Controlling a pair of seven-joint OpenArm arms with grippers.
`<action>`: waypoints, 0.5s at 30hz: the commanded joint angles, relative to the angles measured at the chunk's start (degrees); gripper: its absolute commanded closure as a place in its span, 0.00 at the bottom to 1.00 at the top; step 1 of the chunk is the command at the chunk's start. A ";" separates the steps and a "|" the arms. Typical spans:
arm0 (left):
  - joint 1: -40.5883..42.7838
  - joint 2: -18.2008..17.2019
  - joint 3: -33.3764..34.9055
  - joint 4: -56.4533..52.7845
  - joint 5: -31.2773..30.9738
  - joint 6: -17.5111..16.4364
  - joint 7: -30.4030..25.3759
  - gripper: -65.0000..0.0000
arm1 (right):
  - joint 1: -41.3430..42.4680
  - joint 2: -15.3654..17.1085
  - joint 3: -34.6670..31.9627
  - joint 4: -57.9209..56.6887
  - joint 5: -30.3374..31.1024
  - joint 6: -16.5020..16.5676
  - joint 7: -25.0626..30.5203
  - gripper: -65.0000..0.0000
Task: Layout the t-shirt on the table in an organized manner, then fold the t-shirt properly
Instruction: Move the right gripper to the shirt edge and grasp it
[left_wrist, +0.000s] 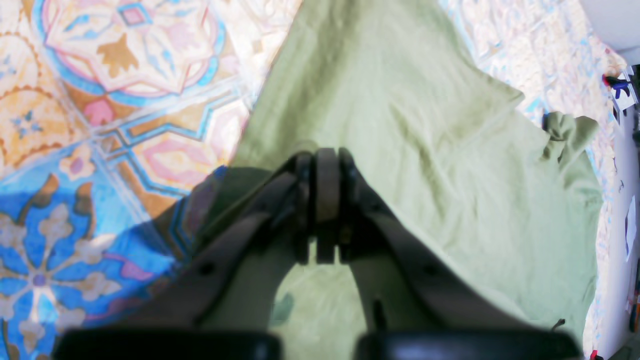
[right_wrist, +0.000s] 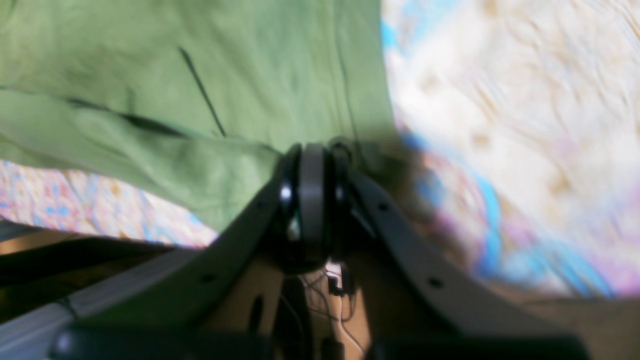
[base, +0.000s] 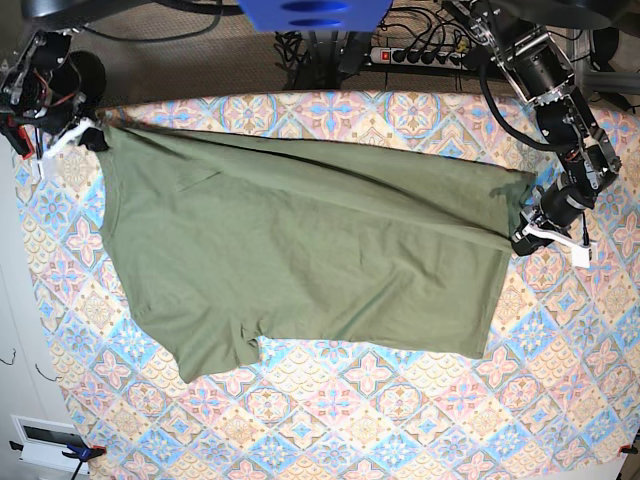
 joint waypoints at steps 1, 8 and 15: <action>-0.90 -1.01 -0.30 0.93 -1.13 -0.26 -1.35 1.00 | 0.32 1.41 0.64 0.90 -0.06 0.19 0.68 0.97; -0.90 0.66 -0.12 0.93 -0.95 -0.26 -1.79 1.00 | -0.12 1.32 0.55 1.26 -0.15 0.19 0.94 0.92; -0.90 0.83 0.05 0.93 -0.69 -0.26 -1.79 1.00 | 0.41 1.32 0.73 0.90 -0.23 0.19 1.03 0.87</action>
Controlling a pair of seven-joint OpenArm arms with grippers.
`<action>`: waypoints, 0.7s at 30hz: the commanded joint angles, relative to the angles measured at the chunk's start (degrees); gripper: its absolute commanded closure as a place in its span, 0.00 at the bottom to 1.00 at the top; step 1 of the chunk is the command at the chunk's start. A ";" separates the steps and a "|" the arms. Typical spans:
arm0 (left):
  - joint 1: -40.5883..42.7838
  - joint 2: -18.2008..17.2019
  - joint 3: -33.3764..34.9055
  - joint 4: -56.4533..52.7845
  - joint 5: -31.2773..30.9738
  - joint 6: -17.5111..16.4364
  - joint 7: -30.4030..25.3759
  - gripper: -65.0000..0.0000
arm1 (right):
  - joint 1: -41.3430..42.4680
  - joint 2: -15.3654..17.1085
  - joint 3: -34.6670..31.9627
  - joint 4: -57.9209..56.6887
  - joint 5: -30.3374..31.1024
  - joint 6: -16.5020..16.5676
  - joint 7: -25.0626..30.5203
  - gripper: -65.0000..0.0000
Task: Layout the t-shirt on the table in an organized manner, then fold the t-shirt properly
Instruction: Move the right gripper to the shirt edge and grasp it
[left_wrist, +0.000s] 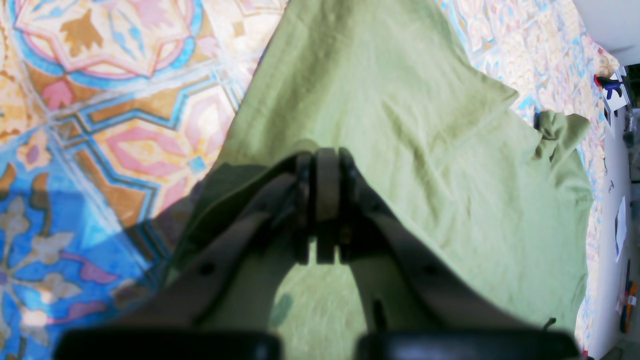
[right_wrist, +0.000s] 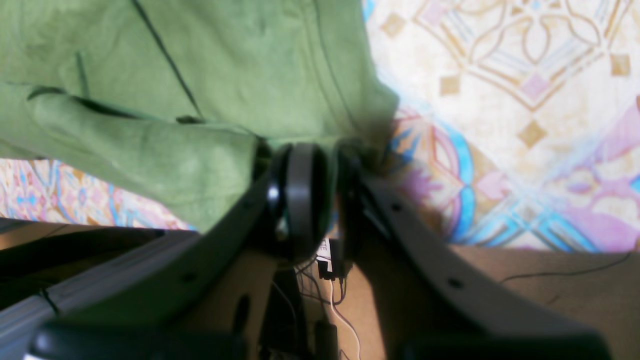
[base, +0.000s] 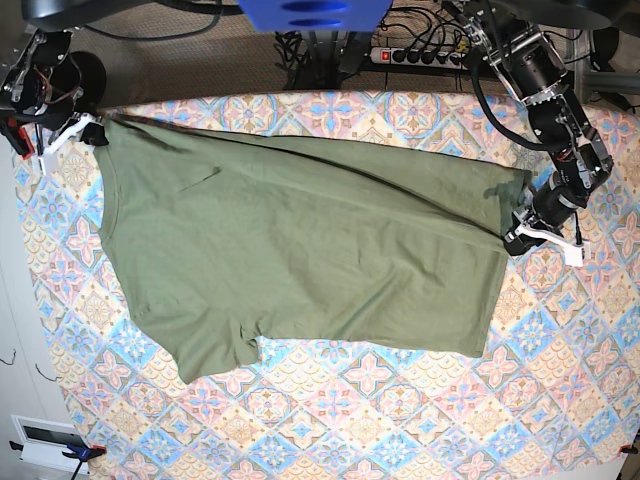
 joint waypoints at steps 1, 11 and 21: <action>-0.88 -1.05 -0.10 0.98 -0.82 -0.37 -1.28 1.00 | 1.33 1.43 0.69 0.97 0.77 0.19 0.98 0.86; -0.44 -1.14 -0.36 0.98 -0.73 -0.37 -1.19 1.00 | 5.11 1.43 0.69 1.15 0.77 0.19 0.98 0.74; -0.35 -1.05 -0.10 0.89 -0.64 -0.46 -1.11 1.00 | 4.76 1.34 6.58 1.50 3.32 3.66 0.72 0.72</action>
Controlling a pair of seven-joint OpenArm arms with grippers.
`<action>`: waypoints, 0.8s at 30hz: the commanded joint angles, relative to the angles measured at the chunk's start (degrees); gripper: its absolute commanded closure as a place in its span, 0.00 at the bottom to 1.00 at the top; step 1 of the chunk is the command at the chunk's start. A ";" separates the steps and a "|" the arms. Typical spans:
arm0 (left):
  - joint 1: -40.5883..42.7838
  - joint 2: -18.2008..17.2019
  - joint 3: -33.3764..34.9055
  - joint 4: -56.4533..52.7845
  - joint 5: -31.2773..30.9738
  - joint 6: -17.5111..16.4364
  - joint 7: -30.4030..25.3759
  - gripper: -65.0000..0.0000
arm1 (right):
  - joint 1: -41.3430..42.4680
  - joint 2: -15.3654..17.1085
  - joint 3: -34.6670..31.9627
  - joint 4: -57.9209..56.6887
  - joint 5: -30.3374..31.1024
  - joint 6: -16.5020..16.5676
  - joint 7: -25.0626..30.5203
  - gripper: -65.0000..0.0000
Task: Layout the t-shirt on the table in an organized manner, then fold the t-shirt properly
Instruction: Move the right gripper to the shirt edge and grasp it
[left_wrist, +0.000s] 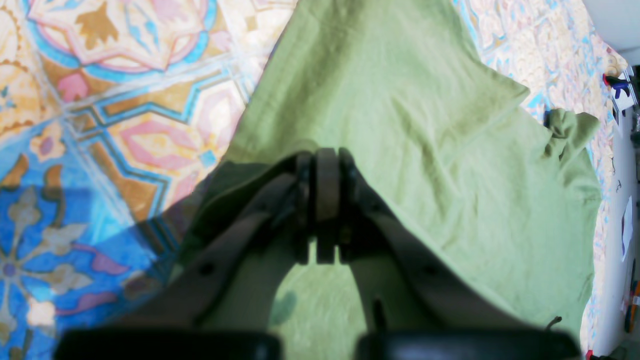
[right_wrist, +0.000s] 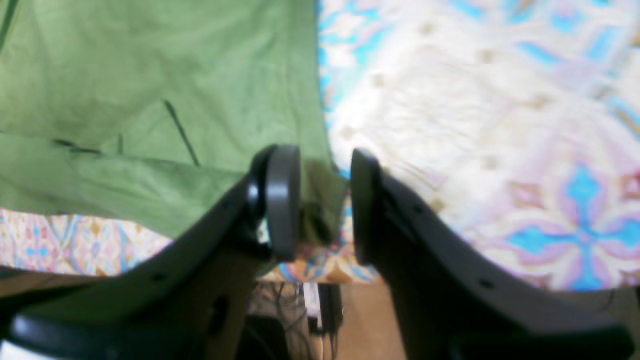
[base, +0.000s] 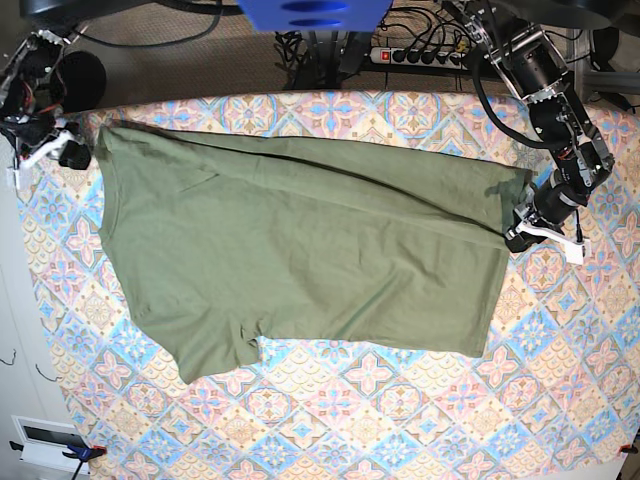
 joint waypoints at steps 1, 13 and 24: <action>-0.81 -0.79 -0.10 0.89 -0.97 -0.41 -1.02 1.00 | 0.45 1.01 -0.05 2.05 2.12 0.62 0.90 0.70; -0.63 -0.96 -0.01 0.89 -1.32 -0.24 -0.49 0.47 | -4.65 1.19 -11.12 16.99 1.59 0.62 1.25 0.49; 0.07 -1.67 -0.10 1.33 -3.43 -0.50 2.85 0.41 | -0.60 1.19 -15.87 16.82 -7.99 0.62 0.98 0.49</action>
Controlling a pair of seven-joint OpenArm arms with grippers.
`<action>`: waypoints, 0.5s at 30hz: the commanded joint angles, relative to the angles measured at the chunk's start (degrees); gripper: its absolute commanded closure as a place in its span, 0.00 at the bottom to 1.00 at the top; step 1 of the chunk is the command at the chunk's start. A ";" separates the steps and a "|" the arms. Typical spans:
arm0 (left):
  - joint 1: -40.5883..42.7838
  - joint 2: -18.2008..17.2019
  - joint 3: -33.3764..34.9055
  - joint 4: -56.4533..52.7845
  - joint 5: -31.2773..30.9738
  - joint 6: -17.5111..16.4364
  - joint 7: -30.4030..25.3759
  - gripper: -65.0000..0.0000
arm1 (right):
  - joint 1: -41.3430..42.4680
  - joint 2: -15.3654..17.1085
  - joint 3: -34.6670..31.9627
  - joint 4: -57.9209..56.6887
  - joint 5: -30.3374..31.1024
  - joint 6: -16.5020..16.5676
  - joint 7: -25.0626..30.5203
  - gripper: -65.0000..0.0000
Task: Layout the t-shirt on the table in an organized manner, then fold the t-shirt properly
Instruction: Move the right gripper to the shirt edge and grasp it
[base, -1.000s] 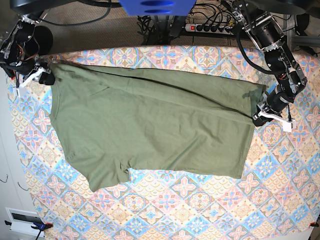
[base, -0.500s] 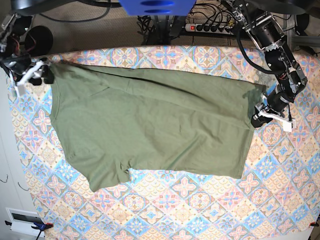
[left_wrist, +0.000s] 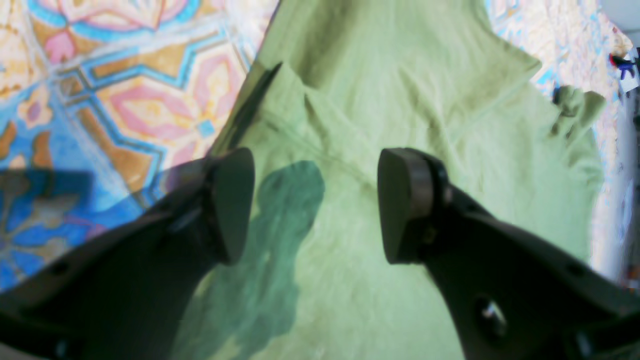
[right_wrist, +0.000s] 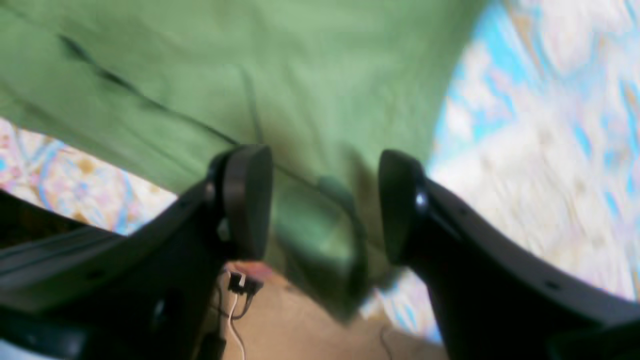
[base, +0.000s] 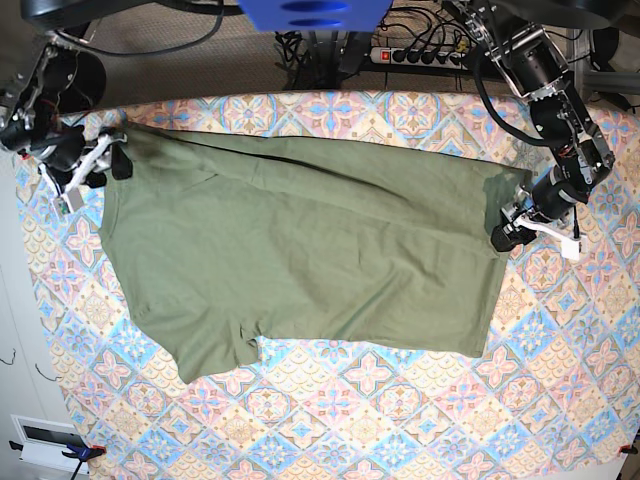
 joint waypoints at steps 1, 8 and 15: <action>-0.74 -1.54 -0.12 1.15 -1.53 -0.39 -0.74 0.41 | 0.16 1.06 -0.25 0.84 0.71 0.17 0.74 0.49; -0.74 -1.98 -0.03 1.15 -2.32 -0.39 -0.74 0.41 | 0.25 1.06 -4.20 0.84 0.53 0.17 0.92 0.49; -0.74 -1.98 -0.03 1.07 -2.32 -0.39 -0.74 0.41 | 0.25 1.06 -6.66 -2.06 -2.89 0.17 0.92 0.49</action>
